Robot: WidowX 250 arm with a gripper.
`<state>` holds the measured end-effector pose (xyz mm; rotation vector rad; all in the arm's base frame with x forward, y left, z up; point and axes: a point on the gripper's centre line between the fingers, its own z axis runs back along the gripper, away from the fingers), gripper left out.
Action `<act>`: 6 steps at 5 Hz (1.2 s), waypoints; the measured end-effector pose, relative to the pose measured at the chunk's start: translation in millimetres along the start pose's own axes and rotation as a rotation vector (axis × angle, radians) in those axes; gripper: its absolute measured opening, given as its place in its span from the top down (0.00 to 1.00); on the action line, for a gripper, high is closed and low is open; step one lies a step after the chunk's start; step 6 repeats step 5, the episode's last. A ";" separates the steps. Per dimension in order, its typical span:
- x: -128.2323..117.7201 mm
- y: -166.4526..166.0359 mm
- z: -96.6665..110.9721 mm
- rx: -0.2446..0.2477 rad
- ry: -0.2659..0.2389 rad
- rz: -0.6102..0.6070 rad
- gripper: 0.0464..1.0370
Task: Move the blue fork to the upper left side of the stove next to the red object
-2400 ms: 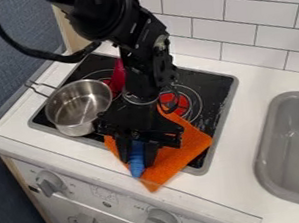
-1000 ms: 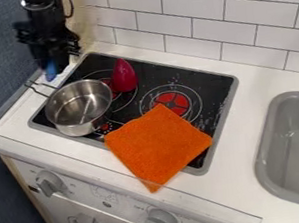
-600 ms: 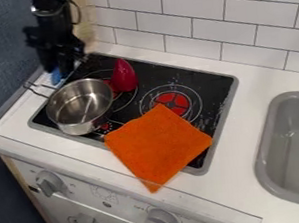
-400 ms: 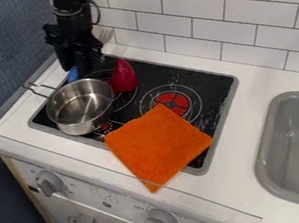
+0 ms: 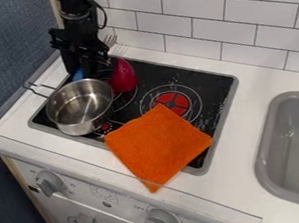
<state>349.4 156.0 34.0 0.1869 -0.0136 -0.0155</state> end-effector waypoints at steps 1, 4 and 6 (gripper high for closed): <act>-0.8 0.3 1.7 -0.009 0.010 0.039 0.26; -15.3 -2.8 53.4 -0.003 -0.172 0.070 0.04; -17.8 -9.0 63.3 -0.037 -0.185 0.056 0.04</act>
